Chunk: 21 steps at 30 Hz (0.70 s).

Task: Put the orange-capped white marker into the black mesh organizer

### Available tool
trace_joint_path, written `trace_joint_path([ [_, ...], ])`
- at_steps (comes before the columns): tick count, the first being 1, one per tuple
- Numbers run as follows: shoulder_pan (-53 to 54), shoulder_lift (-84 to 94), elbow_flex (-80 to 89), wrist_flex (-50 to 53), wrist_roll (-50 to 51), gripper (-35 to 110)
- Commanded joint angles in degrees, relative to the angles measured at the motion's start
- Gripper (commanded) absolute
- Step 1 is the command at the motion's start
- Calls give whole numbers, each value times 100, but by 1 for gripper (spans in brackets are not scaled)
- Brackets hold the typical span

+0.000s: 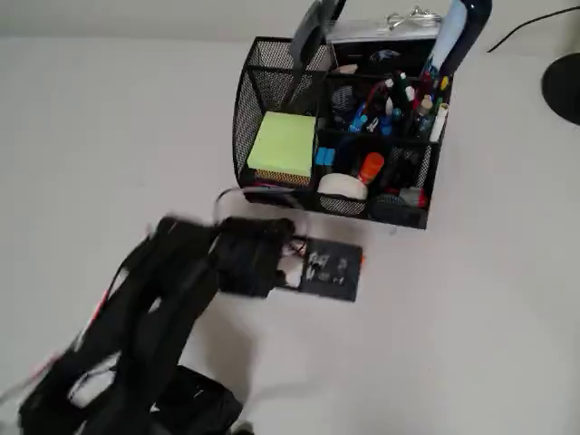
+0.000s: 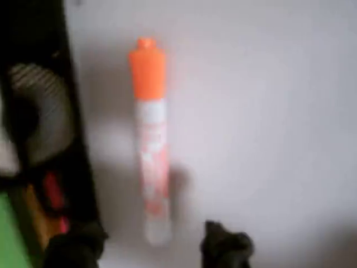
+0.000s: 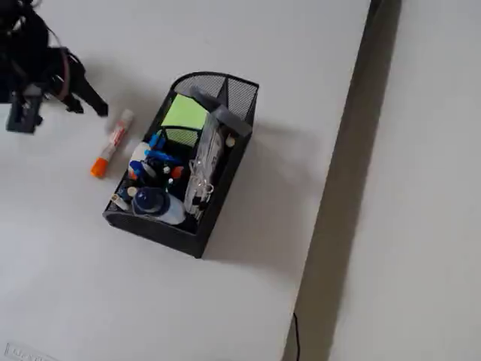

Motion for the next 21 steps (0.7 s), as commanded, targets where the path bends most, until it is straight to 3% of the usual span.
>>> trace_joint_path([
  [1, 149, -1143, -1037, 53, 141, 24],
  [12, 334, -2417, -1828, 18, 123, 20],
  [21, 141, -2777, -2021, 18, -53, 0],
])
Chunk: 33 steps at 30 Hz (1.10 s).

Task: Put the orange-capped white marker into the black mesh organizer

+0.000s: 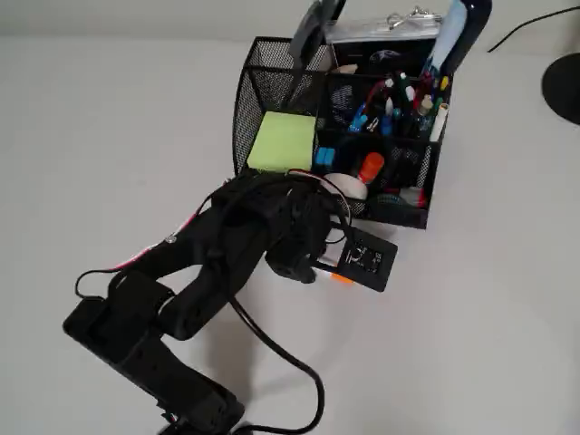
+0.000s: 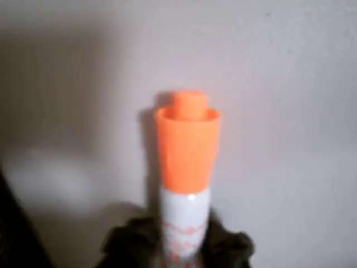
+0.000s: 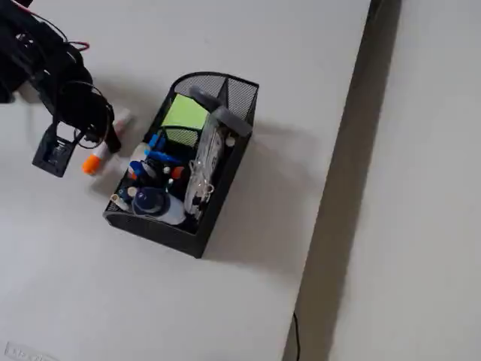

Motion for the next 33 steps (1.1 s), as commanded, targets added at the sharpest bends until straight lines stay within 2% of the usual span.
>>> trace_joint_path([
  [1, -114, 35, -378, 53, -246, 0],
  [5, -97, 580, -378, 220, -677, 0],
  [10, -149, 2145, -387, 439, -1828, 0],
  [15, -185, 3683, -562, 105, -2865, 0],
  [20, 26, 4236, -562, -1248, -3771, 0],
  [24, 272, 4201, -431, -2716, -4351, 0],
  [31, 396, 4069, 1055, -6179, -5722, 0],
  [33, 352, 3885, 1371, -6873, -5968, 0],
])
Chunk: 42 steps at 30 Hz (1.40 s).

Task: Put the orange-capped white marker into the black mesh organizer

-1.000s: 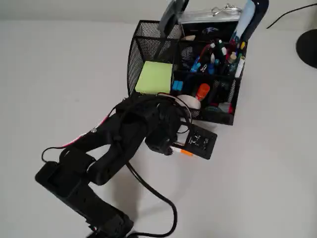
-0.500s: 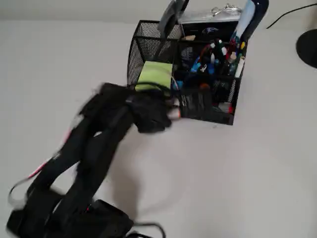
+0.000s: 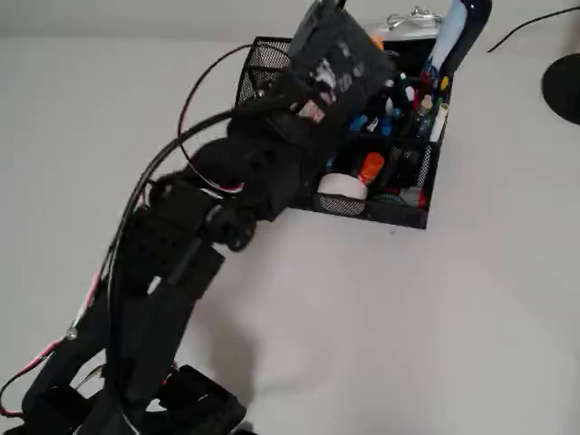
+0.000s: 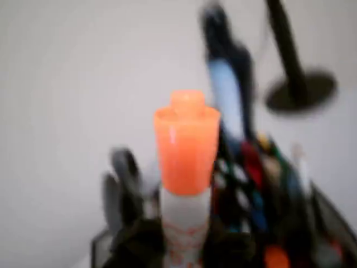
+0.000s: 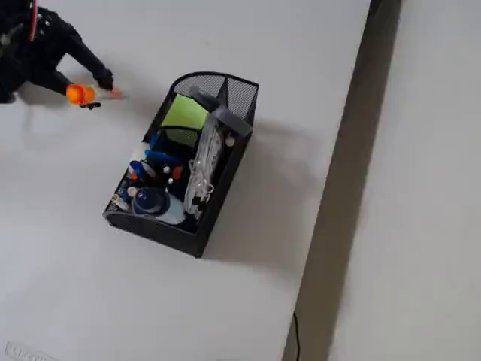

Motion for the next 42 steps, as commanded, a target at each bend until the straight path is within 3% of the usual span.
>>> trace_joint_path([
  [1, -9, -149, 624, -2347, -817, 0],
  [12, -334, -2092, 562, -4623, -1485, 0],
  [27, -308, -3779, 738, -5889, -1485, 0],
  [34, -439, -4482, 1020, -6750, -1134, 20],
  [38, -457, -4271, 1160, -6750, -844, 30],
  [42, -466, -3270, 1362, -5678, -642, 32],
])
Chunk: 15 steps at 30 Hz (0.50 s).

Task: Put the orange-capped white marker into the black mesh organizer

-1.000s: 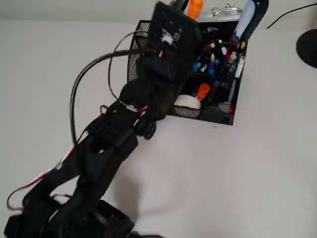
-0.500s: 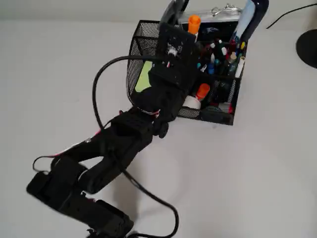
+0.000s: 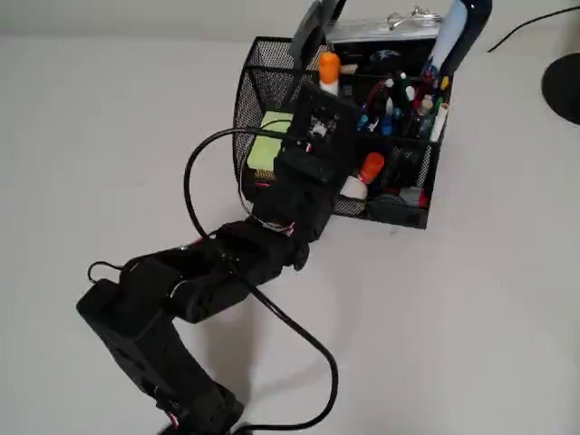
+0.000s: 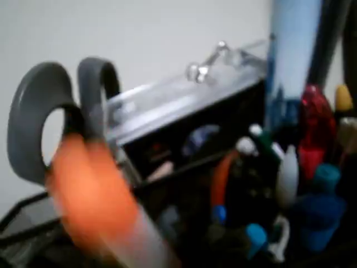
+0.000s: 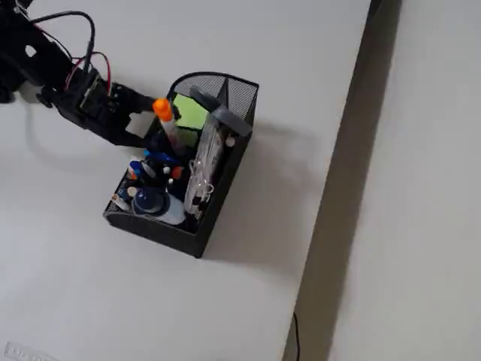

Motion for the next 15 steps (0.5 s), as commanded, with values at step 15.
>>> trace_joint_path([
  [15, 642, 5783, -193, 7901, 4254, 4],
])
